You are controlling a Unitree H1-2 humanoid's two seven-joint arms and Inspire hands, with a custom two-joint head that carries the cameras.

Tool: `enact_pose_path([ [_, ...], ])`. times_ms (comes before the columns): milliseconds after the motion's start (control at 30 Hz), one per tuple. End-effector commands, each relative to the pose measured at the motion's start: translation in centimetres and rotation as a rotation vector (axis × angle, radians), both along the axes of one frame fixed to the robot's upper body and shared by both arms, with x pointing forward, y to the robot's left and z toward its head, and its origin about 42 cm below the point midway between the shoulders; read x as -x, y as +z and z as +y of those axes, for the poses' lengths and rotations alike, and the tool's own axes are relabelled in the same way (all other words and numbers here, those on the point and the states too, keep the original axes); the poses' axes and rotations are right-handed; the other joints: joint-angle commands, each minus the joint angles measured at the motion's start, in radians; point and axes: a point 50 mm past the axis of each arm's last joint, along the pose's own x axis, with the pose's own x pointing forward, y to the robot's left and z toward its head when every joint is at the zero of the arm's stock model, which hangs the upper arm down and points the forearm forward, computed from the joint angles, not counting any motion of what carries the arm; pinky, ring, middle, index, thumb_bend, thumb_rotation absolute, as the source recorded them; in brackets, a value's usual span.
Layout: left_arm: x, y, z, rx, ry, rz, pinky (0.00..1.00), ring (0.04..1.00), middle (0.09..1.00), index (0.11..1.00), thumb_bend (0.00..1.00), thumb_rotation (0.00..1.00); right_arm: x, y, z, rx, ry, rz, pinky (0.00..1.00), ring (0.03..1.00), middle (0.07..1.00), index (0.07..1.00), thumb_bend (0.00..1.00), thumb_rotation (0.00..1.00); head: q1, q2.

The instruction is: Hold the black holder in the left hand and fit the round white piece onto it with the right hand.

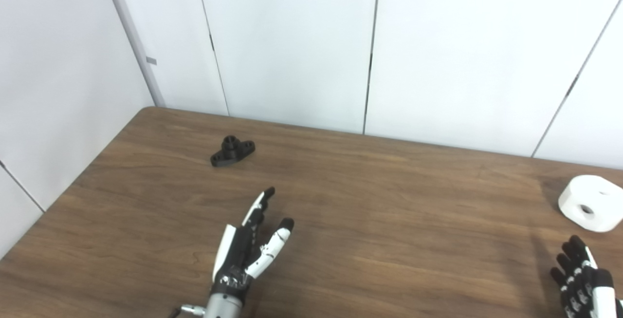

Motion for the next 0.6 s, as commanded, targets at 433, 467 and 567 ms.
enact_pose_path([
  [433, -4.3, 6.3, 7.9, -0.478, 0.144, 0.038, 1.0, 1.0, 0.981, 0.912, 0.94, 0.35, -0.2, 0.9, 0.1, 0.012, 0.003, -0.033, 1.0, 1.0, 1.0, 1.0, 0.61, 1.0, 0.005, 0.011],
  [467, -4.7, 6.5, 8.4, -0.502, 0.158, 0.043, 1.0, 1.0, 0.982, 0.911, 0.94, 0.34, -0.2, 0.9, 0.1, 0.011, 0.005, -0.034, 1.0, 1.0, 1.0, 1.0, 0.61, 1.0, 0.005, 0.011],
  [567, -5.6, 7.0, 9.8, -0.561, 0.195, 0.054, 1.0, 1.0, 0.97, 0.88, 0.96, 0.35, -0.2, 1.0, 0.2, 0.01, 0.003, -0.033, 1.0, 1.0, 1.0, 1.0, 0.6, 1.0, 0.005, 0.011],
])
